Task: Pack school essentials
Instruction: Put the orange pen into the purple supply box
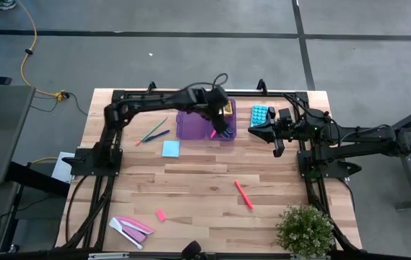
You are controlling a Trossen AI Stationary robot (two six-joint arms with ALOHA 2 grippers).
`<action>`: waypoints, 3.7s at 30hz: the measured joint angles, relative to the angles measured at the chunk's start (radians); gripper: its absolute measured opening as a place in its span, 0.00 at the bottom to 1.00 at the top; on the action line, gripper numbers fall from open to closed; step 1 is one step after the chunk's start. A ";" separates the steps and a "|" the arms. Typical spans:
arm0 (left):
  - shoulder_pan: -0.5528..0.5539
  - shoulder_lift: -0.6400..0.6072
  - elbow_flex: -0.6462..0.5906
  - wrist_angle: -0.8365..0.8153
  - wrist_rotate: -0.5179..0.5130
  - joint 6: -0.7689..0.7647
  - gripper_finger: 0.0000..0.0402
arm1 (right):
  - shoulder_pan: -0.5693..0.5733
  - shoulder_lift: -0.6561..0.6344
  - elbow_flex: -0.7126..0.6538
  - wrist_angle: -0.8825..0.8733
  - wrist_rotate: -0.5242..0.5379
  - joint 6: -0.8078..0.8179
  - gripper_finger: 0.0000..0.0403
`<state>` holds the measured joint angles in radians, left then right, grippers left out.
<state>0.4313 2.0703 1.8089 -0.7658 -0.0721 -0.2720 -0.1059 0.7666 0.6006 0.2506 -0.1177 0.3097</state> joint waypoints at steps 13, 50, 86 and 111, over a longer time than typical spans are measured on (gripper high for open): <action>-0.089 -0.371 0.005 0.149 -0.098 0.145 0.41 | 0.000 0.000 0.000 -0.024 -0.010 -0.004 0.00; -0.518 -1.259 -1.097 0.822 -0.300 0.120 0.22 | 0.004 0.000 0.000 -0.028 -0.024 -0.049 0.00; -0.424 -1.258 -1.097 0.815 -0.184 0.090 0.00 | 0.137 0.186 0.243 -0.518 -0.033 0.163 0.00; -0.424 -1.257 -1.097 0.777 -0.181 0.091 0.00 | 0.371 0.872 0.415 -0.944 0.010 0.889 0.43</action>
<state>0.0074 0.8131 0.7120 0.0109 -0.2527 -0.1810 0.2656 1.6382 1.0161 -0.6933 -0.1080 1.1989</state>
